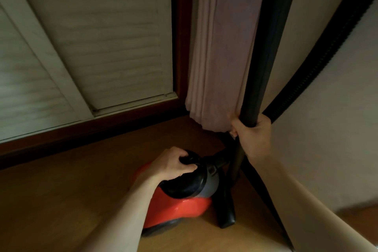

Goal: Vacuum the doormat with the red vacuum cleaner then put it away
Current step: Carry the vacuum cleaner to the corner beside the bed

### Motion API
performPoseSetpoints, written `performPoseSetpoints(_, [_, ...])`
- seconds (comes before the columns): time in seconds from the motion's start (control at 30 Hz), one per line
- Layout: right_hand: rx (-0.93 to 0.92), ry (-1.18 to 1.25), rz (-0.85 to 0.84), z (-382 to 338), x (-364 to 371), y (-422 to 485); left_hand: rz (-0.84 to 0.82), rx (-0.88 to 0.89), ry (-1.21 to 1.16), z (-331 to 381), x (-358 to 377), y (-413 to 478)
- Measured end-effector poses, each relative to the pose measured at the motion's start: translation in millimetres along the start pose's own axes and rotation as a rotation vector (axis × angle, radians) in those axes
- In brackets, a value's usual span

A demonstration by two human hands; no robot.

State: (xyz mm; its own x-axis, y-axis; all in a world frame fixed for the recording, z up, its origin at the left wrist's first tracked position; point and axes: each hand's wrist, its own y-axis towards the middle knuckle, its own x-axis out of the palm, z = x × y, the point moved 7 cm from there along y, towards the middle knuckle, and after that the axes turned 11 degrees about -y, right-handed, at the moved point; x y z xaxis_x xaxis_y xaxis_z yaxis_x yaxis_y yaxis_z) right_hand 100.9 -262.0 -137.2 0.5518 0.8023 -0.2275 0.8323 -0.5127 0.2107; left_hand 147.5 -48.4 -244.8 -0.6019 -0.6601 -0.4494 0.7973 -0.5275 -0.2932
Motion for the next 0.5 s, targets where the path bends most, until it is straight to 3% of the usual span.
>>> performPoseSetpoints(0.27, [-0.043, -0.018, 0.007, -23, 3, -1, -0.012, 0.054, -0.076, 22, -17, -16])
performPoseSetpoints(0.5, [-0.089, -0.038, -0.026, -100, 13, -10, 0.195, 0.061, -0.141, 63, -64, -68])
